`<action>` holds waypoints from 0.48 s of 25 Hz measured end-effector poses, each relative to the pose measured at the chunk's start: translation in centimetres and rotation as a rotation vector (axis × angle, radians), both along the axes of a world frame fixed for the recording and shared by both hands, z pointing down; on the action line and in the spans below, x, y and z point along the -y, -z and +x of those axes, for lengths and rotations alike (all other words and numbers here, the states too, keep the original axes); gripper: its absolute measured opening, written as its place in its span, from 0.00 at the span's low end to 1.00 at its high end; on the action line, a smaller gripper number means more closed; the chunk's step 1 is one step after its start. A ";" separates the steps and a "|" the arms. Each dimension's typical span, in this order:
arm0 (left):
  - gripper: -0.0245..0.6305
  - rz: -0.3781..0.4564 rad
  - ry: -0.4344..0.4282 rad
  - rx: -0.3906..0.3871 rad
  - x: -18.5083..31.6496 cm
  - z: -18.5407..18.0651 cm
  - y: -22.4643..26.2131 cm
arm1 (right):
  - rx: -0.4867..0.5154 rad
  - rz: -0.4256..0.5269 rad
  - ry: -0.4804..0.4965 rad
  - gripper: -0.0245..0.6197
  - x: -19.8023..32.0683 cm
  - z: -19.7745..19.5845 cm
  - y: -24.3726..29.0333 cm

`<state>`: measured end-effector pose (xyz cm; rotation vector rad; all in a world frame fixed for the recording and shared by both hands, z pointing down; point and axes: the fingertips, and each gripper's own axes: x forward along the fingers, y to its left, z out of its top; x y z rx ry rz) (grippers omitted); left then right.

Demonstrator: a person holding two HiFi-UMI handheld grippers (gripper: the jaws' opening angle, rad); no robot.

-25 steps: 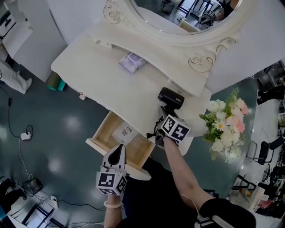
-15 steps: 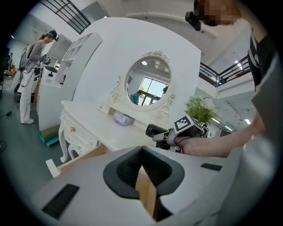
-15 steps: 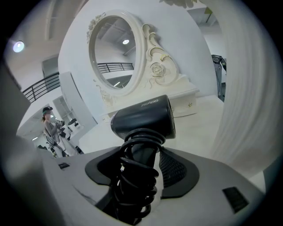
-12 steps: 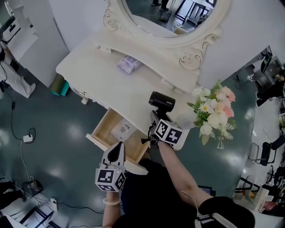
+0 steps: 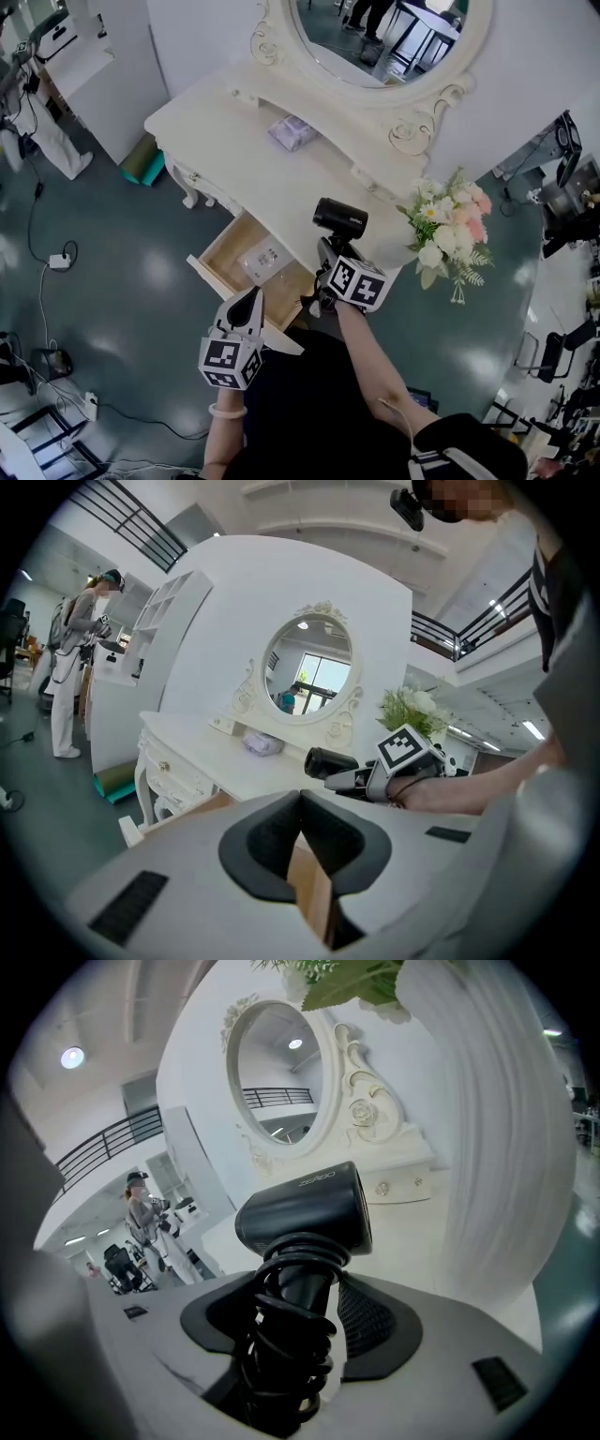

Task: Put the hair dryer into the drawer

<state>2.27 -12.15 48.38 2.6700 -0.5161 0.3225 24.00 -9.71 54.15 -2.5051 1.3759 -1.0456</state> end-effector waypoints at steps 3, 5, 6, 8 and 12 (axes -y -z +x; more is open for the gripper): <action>0.07 0.007 0.022 0.004 -0.3 -0.7 0.1 | -0.017 -0.006 0.058 0.48 0.6 -0.9 -0.1; 0.07 0.007 0.046 0.008 -0.4 -1.5 0.1 | -0.030 -0.010 0.109 0.48 1.3 -1.8 -0.2; 0.07 0.007 0.058 0.011 -0.5 -1.9 0.1 | -0.032 -0.009 0.131 0.48 1.7 -2.3 -0.1; 0.07 0.005 0.081 0.016 -0.6 -2.7 -0.1 | -0.035 -0.007 0.172 0.48 2.5 -3.1 -0.1; 0.07 0.000 0.131 0.029 -0.9 -4.5 -0.5 | -0.061 -0.016 0.277 0.48 4.0 -5.1 -0.5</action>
